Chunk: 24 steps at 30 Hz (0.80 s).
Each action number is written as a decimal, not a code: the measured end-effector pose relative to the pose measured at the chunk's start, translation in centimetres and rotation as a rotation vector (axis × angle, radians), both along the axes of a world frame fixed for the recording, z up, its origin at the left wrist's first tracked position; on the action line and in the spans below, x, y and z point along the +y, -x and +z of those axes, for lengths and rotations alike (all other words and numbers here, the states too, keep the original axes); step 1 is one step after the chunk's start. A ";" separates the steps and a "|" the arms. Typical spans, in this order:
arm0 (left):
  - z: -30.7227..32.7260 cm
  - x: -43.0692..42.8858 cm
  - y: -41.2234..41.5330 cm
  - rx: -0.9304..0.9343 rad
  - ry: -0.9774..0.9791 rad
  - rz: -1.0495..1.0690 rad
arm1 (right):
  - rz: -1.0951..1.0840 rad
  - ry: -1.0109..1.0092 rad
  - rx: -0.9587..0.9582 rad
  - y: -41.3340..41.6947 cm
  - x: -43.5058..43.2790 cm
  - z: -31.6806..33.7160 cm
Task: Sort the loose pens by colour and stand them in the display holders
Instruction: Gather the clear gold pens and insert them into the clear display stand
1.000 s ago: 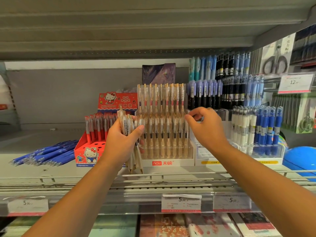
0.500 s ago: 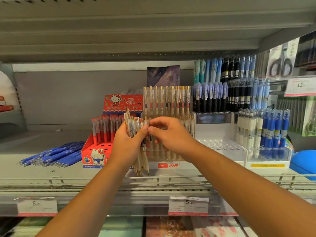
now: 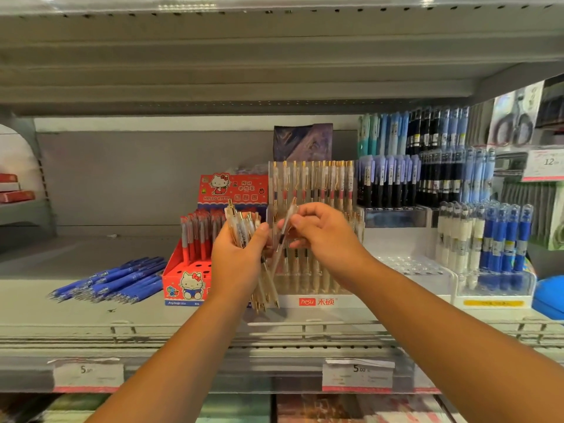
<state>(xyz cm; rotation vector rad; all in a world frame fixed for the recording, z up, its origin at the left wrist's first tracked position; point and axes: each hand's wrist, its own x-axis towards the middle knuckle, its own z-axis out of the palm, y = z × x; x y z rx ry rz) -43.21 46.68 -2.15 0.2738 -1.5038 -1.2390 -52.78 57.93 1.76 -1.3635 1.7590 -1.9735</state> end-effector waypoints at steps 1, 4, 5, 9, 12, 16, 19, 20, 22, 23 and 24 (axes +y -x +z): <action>0.0 0.0 0.0 0.007 -0.004 -0.020 | -0.017 0.045 -0.006 0.0 0.1 0.2; 0.0 0.1 0.1 0.021 0.000 -0.094 | -0.099 0.145 0.010 0.3 0.3 0.9; 0.0 0.0 0.1 0.011 0.014 -0.091 | -0.122 0.164 0.019 0.4 0.3 1.2; 0.1 -0.7 -0.4 -0.038 0.083 -0.060 | -0.164 0.177 0.077 0.5 -0.2 1.7; 0.0 -1.8 -1.3 -0.055 0.077 -0.043 | -0.167 0.152 0.131 0.3 -1.3 1.5; -0.2 -3.0 -1.9 -0.073 0.029 -0.032 | -0.178 0.119 0.207 0.2 -2.9 0.7; -0.2 -3.1 -1.9 -0.067 0.009 -0.060 | -0.214 0.072 0.259 0.2 -3.7 0.2; -0.2 -2.9 -1.8 -0.068 0.020 -0.069 | -0.228 0.057 0.282 0.2 -3.8 0.1; -0.1 -2.7 -1.8 -0.053 0.035 -0.091 | -0.254 0.035 0.321 0.3 -4.0 -0.1; -0.1 -2.6 -1.8 -0.043 0.038 -0.099 | -0.269 0.024 0.340 0.3 -4.1 -0.2; -0.1 -2.6 -1.7 -0.036 0.042 -0.104 | -0.290 0.011 0.359 0.4 -4.1 -0.3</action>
